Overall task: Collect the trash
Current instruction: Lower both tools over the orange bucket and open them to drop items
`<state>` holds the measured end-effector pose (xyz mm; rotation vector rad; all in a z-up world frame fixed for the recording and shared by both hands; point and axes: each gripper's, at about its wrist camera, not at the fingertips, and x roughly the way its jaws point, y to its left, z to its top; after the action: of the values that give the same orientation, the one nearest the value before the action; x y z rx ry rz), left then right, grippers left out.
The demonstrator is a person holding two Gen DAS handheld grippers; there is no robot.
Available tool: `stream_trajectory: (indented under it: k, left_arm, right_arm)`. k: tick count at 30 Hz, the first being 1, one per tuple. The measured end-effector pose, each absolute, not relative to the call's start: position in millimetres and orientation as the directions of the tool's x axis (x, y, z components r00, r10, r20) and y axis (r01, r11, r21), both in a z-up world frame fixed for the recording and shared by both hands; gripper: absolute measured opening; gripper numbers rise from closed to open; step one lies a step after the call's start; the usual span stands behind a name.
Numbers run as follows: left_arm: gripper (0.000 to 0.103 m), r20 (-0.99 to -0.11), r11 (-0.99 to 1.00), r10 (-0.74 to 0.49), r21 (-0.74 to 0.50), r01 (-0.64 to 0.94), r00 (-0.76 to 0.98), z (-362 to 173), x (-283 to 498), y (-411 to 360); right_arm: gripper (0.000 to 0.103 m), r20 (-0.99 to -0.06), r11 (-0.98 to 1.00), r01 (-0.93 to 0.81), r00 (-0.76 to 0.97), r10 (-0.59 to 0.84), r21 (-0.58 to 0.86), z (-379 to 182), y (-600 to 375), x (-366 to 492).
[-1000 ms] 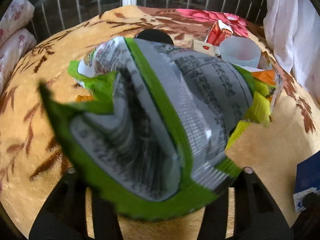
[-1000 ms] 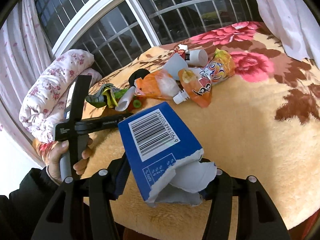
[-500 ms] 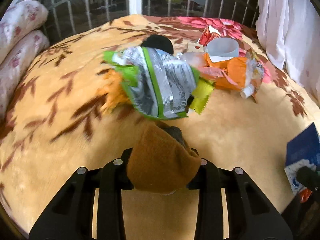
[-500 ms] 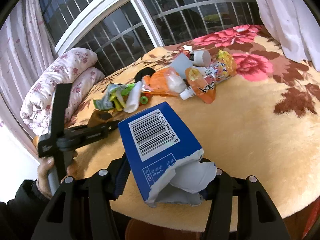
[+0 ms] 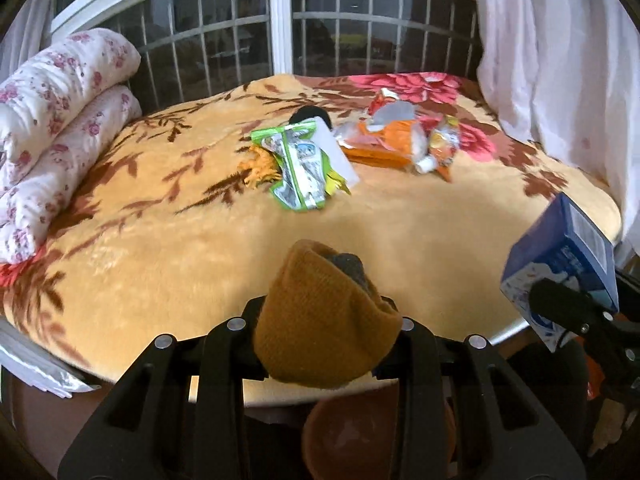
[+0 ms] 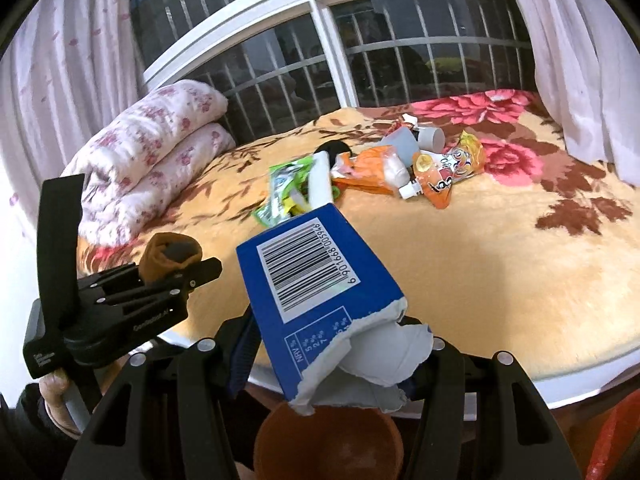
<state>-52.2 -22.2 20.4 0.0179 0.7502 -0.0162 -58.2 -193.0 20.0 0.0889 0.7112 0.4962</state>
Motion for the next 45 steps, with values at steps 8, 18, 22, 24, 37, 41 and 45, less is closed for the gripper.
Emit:
stream_trajectory:
  k: [8, 18, 22, 24, 37, 41, 45]
  left_arm:
    - [0.032, -0.734, 0.994, -0.038, 0.04, 0.098, 0.678, -14, -105, -36]
    - [0.032, -0.904, 0.984, -0.094, -0.021, 0.177, 0.417, -114, -100, -39]
    - [0.032, -0.949, 0.982, -0.092, -0.036, 0.184, 0.303, -154, -84, -40]
    - [0.032, -0.964, 0.982, -0.076, -0.028, 0.184, 0.255, -172, -76, -39]
    - [0.075, -0.995, 0.984, 0.009, 0.027, 0.176, 0.101, -227, -56, -35]
    - [0.075, -0.995, 0.988, -0.016, 0.0, 0.155, 0.097, -223, -57, -30]
    - [0.075, -0.99, 0.984, -0.063, -0.041, 0.174, 0.123, -203, -61, -27]
  right_arm:
    - [0.055, -0.689, 0.881, -0.435, 0.581, 0.433, 0.187, -11, -190, -113]
    - [0.056, -0.857, 0.896, -0.415, 0.394, 0.332, 0.157, -90, -186, -108]
    - [0.056, -0.905, 0.887, -0.44, 0.309, 0.293, 0.137, -123, -172, -97]
    - [0.056, -0.925, 0.884, -0.452, 0.271, 0.266, 0.122, -141, -165, -90]
    - [0.077, -0.968, 0.885, -0.457, 0.17, 0.186, 0.09, -189, -159, -75]
    - [0.077, -0.964, 0.891, -0.446, 0.192, 0.186, 0.083, -179, -171, -74]
    - [0.077, -0.954, 0.891, -0.449, 0.233, 0.186, 0.063, -156, -183, -81]
